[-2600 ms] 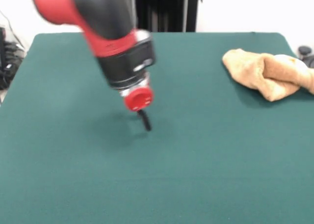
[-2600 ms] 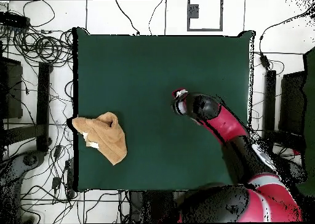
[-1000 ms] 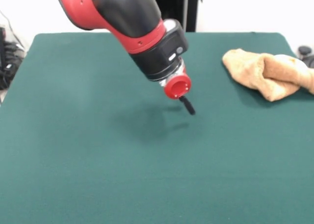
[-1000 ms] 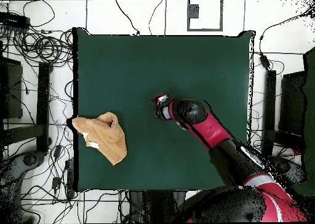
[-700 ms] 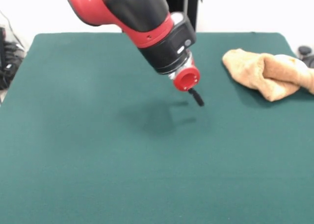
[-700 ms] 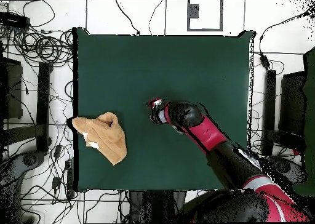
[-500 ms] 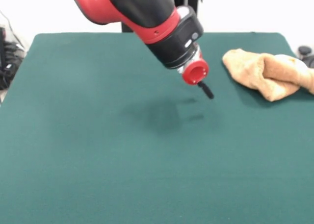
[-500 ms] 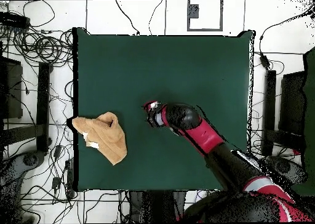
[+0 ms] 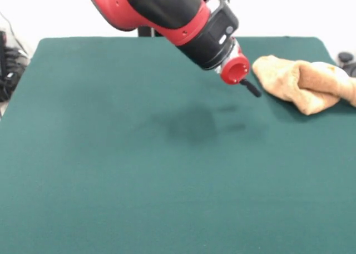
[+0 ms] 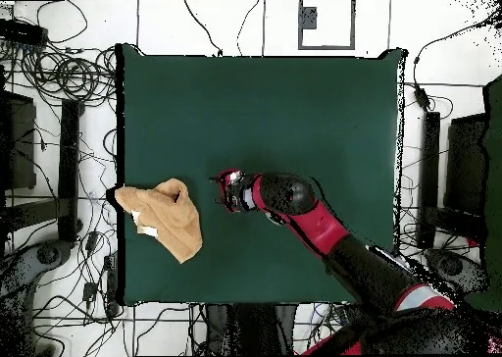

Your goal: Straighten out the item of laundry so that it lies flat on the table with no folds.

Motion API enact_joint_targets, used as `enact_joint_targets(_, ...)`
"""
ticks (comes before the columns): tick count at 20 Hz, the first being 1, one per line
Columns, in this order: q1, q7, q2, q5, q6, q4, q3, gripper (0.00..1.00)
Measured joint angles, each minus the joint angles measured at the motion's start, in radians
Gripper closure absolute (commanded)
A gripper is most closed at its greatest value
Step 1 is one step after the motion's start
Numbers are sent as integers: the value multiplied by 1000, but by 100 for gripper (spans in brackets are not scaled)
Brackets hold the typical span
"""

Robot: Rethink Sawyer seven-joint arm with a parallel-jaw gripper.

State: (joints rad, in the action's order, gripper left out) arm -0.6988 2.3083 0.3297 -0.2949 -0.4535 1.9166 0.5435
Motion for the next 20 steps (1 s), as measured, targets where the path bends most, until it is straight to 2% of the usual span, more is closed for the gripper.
enact_joint_targets(6,-43,0,-44,-14,6,41,71,0)
enact_joint_targets(12,-82,0,-114,-38,67,98,167,0)
enact_joint_targets(20,-89,0,-176,-42,141,145,246,0)
